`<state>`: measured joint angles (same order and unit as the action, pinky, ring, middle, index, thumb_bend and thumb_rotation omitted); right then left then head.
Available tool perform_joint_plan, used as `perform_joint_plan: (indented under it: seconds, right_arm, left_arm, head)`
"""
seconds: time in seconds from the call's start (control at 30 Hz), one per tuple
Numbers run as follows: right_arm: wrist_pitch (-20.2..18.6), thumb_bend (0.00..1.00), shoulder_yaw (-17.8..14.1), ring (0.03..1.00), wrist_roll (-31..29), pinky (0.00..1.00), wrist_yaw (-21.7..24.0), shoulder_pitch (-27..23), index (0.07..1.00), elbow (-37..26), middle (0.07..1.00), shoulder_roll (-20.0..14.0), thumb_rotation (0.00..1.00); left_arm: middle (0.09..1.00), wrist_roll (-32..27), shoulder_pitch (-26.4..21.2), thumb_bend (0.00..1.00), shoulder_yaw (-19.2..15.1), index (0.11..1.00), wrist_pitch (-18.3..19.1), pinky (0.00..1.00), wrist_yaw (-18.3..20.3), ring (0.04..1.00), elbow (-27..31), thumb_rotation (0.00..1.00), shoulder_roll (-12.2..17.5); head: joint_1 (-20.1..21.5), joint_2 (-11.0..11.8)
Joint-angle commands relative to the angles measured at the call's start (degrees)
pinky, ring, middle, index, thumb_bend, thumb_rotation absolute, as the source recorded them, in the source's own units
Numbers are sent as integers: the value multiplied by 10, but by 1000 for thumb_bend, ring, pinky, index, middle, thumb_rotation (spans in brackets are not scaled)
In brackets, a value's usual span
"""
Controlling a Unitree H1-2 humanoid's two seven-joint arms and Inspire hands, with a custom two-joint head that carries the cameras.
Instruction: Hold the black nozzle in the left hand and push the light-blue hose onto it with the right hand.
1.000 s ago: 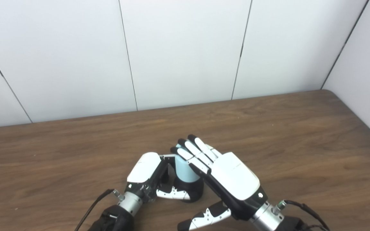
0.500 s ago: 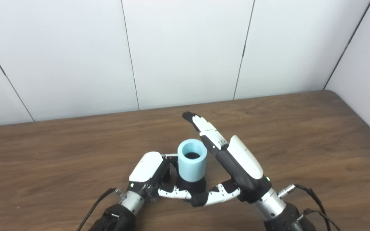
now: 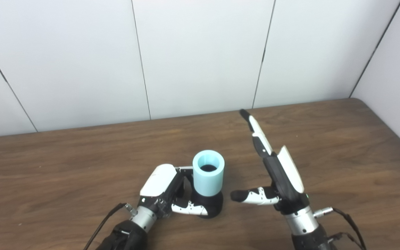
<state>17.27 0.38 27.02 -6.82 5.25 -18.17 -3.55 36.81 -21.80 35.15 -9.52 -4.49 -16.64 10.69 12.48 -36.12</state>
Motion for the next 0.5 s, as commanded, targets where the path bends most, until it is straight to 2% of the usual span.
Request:
perform_joint_plan:
  seconds: [0.0,0.07,0.1,0.13,0.2,0.23,0.3,0.47]
  right_arm:
    - [-10,553,-11,894,-6,819,-21,6,868,0,894,16,740]
    - [-24,441,-19,809,-42,709,-21,12,781,16,812,29,620]
    - [-29,380,-21,747,-57,630,-20,14,735,22,758,33,505]
    - [-36,359,-27,726,-88,603,-17,13,719,32,740,39,465]
    - [-55,316,-37,686,-149,587,-8,9,693,47,708,45,219]
    - [-60,314,-40,678,-167,587,-5,8,689,52,704,46,155]
    - [-64,325,-42,660,-175,573,-3,5,678,55,688,46,87]
    - [-73,345,-37,652,-173,559,-3,8,661,47,679,47,88]
  left_arm:
    - [435,32,57,494,30,530,35,203,63,350,-60,0,20]
    - [434,31,58,494,29,530,36,199,62,348,-59,0,19]
    - [436,31,58,494,29,530,36,206,62,350,-58,0,19]
    - [437,31,59,494,29,531,38,208,63,350,-58,0,18]
    - [434,33,60,494,30,530,41,201,64,347,-55,0,17]
    - [432,33,60,494,30,529,43,194,65,345,-54,0,17]
    - [431,32,61,494,30,528,46,188,67,345,-52,0,16]
    - [438,31,61,495,29,530,44,208,66,350,-54,0,14]
  head:
    - [0,-1]
    - [2,-1]
    - [2,-1]
    - [1,-2]
    - [-2,-3]
    - [-3,-3]
    - [-1,-4]
    - [-1,-4]
